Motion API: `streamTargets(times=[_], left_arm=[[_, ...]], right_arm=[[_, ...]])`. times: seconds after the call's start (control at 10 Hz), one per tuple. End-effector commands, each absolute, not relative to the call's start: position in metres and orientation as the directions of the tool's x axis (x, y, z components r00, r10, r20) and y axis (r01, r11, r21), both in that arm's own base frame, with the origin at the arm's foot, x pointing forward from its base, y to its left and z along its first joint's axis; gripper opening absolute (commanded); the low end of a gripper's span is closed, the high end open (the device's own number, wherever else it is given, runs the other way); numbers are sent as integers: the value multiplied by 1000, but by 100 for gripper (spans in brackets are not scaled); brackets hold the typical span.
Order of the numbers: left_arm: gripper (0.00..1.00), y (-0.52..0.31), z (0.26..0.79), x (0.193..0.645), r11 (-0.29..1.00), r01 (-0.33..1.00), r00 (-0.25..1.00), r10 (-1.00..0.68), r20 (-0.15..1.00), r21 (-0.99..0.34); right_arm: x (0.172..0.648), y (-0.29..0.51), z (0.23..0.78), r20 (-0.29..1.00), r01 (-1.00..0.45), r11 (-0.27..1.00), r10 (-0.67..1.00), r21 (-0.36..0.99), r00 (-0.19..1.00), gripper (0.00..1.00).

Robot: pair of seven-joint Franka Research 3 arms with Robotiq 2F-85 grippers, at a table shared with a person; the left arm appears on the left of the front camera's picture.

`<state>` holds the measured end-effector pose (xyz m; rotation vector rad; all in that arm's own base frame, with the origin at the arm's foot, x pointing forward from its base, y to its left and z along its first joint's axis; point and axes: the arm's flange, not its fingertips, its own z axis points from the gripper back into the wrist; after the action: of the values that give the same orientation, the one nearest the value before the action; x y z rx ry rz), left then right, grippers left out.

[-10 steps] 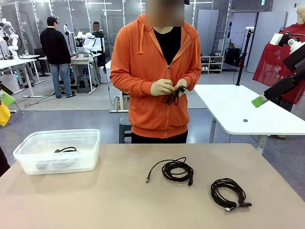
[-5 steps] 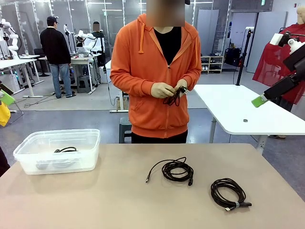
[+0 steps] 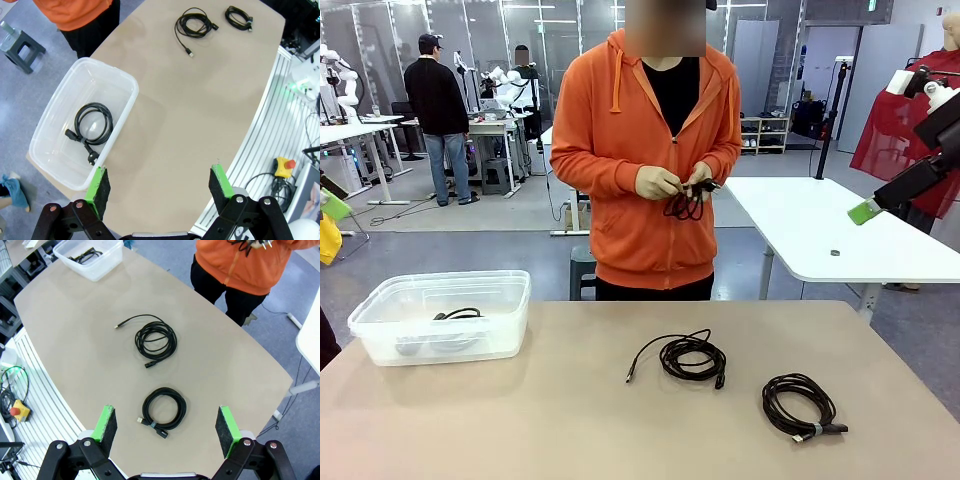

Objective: Organize and store the cables.
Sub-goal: Place the Power Cable into the Organizing box.

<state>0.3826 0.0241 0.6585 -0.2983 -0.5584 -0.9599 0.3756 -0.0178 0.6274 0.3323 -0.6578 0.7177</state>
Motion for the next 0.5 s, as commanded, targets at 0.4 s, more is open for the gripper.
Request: streamTargets(times=[0.4], left_arm=[[100,24,659,383,545,839,442,-691,572,9]], right_arm=[[375,-18,627,653,-697,715,500,59,568,100]])
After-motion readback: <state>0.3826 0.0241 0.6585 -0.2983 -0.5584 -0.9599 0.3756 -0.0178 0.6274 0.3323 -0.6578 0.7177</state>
